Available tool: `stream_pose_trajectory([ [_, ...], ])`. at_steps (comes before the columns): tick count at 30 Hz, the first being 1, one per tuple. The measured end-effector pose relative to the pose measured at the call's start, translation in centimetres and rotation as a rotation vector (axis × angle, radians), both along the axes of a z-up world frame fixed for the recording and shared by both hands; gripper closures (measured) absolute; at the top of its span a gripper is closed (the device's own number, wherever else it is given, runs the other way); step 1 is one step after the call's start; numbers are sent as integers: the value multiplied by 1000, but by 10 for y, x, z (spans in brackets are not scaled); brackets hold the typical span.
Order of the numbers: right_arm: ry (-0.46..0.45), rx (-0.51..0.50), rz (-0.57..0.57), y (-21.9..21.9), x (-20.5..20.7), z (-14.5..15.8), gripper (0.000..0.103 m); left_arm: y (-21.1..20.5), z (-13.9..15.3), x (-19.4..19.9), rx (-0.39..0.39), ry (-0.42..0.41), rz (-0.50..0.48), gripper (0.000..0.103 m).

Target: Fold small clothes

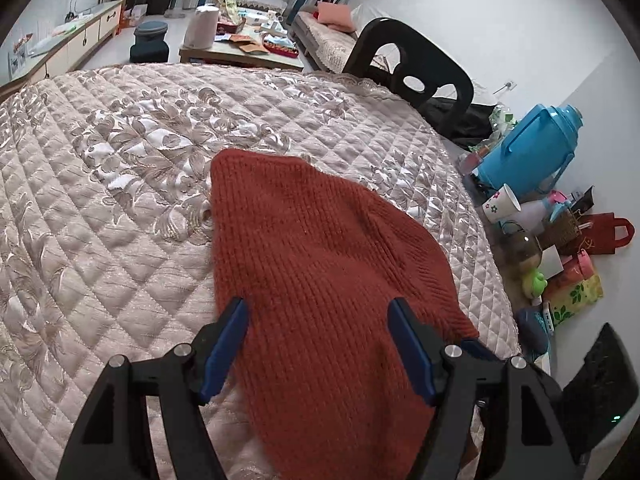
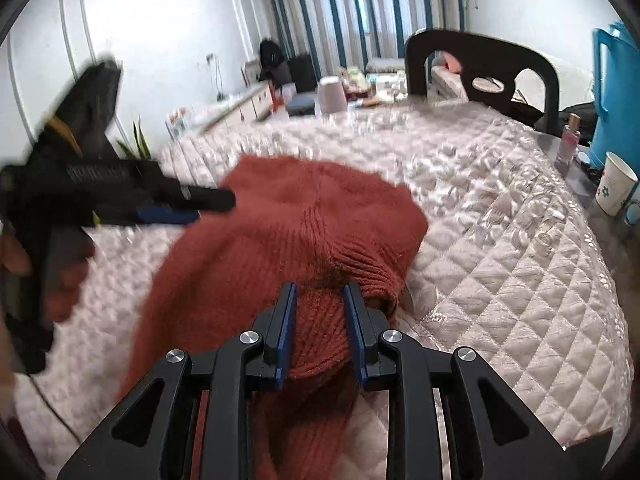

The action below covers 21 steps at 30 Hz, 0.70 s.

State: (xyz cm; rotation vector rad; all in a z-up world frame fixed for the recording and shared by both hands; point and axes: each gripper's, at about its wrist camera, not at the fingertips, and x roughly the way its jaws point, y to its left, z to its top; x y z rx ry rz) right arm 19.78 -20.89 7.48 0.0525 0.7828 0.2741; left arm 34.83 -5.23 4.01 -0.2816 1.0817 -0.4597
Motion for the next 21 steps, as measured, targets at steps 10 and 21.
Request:
stream_pose_trajectory([
  [10,63,-27,-8,-4,-9,-13,78,9,-8,-15,18,39,6,25],
  [21,103,-24,-49,-14,-31,-19,73,16,-4,-55,45,-4,-17,25],
])
